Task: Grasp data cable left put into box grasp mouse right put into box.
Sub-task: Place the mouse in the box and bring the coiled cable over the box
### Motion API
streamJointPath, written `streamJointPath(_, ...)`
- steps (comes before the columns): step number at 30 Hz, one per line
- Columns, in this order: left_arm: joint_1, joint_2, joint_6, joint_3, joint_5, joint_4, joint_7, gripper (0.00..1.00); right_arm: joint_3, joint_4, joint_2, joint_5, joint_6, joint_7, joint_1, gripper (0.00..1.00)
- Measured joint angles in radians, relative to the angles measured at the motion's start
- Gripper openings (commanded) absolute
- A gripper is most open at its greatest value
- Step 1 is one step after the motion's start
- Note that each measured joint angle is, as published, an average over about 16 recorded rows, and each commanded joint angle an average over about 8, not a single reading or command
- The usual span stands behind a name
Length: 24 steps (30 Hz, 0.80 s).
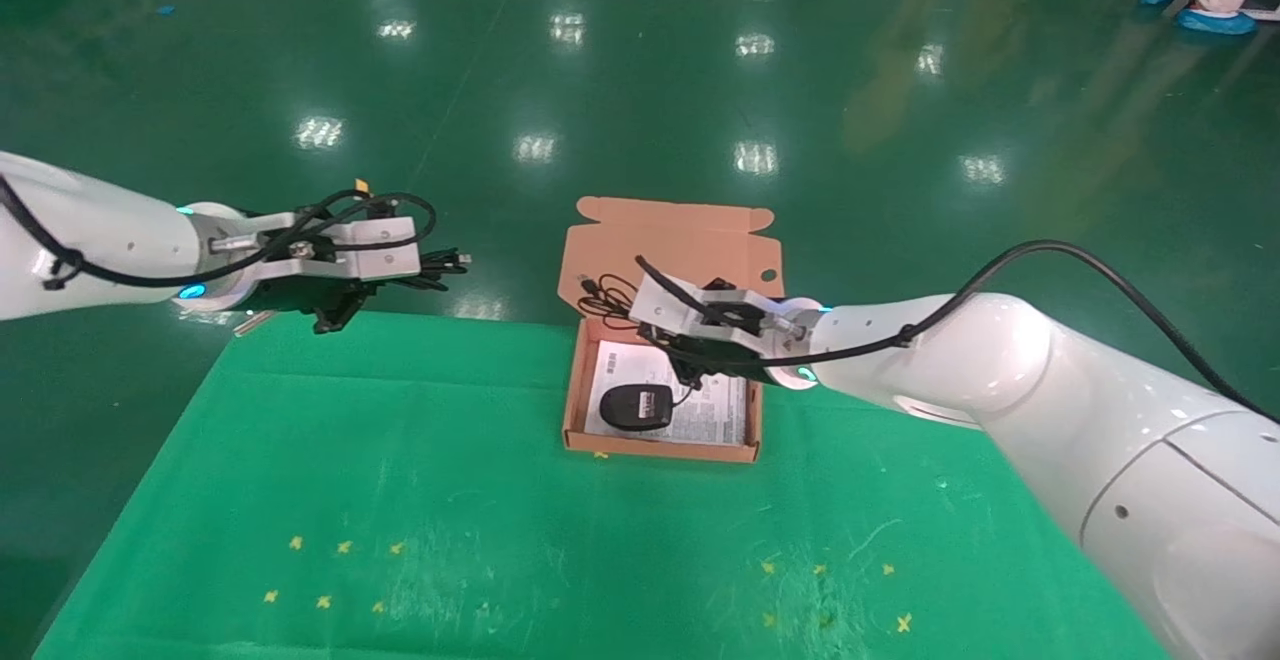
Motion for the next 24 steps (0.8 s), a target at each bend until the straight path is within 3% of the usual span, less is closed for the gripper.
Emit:
streamJointPath(3, 0.000, 0.000, 0.000, 0.000, 0.000, 0.000, 0.000, 0.00, -0.011, 0.006, 0.002, 0.001, 0.006, 0.002, 0.000, 0.93)
streamJointPath(4, 0.000, 0.000, 0.000, 0.000, 0.000, 0.000, 0.000, 0.00, -0.014, 0.009, 0.004, 0.002, 0.007, 0.002, 0.000, 1.00)
streamJointPath(14, 0.016, 0.028, -0.030, 0.006, -0.020, 0.015, 0.033, 0.00, -0.028, 0.052, 0.037, 0.002, 0.010, 0.017, 0.001, 1.00)
streamJointPath(24, 0.055, 0.158, -0.184, 0.025, -0.097, 0.160, 0.202, 0.00, -0.047, 0.148, 0.173, -0.027, 0.005, 0.072, 0.033, 1.00)
